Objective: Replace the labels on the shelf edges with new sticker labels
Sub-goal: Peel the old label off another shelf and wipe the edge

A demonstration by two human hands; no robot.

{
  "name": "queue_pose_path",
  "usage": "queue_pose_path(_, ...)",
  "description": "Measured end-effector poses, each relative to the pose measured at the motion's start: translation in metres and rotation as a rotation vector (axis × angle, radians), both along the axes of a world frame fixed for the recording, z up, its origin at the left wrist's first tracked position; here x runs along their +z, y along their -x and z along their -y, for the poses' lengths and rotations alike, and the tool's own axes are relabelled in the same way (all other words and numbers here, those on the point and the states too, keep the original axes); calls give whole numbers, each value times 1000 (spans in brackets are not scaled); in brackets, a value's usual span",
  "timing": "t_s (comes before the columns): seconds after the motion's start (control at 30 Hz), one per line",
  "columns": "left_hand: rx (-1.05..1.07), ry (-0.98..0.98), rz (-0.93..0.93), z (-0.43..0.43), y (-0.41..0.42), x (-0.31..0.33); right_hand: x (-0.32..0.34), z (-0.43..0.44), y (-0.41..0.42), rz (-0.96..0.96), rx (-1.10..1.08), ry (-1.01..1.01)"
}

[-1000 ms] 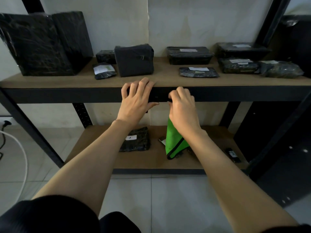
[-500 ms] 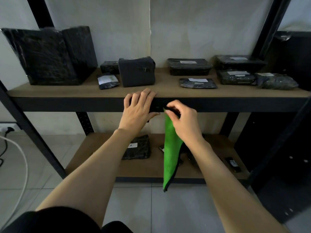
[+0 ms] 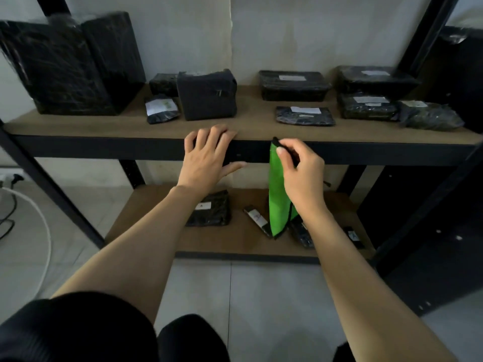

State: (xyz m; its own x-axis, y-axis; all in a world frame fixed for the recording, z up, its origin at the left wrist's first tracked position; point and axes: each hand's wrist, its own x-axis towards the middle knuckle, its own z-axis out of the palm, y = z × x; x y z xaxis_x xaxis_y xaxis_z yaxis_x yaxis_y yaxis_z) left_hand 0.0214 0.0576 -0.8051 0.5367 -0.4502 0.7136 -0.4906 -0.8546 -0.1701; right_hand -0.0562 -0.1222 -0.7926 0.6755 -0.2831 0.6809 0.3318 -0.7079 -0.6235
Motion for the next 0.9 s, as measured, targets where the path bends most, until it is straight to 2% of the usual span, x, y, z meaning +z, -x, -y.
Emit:
queue_pose_path(0.1,22,-27,-308,1,17,42,36,0,3,-197,73,-89)
queue_pose_path(0.17,3,86,-521,3,25,74,68,4,5,-338,127,-159)
queue_pose_path(0.23,-61,345,-760,12,37,115,105,8,9,-426,191,-227)
queue_pose_path(0.3,-220,689,-1082,31,49,164,148,10,18,-481,274,-301)
queue_pose_path(0.37,-339,979,-1413,53,61,216,197,15,29,-488,334,-368)
queue_pose_path(0.43,-354,1170,-1635,67,72,271,249,25,38,-452,332,-409)
queue_pose_path(0.47,-353,1166,-1661,71,76,298,276,33,44,-431,320,-420)
queue_pose_path(0.57,-384,963,-1573,81,89,380,353,59,67,-383,278,-443)
queue_pose_path(0.7,-461,574,-1544,103,104,467,434,99,98,-319,247,-407)
queue_pose_path(0.77,-511,424,-1573,126,113,495,465,125,110,-282,227,-389)
queue_pose_path(0.9,-578,342,-1726,198,131,518,500,198,131,-248,171,-397)
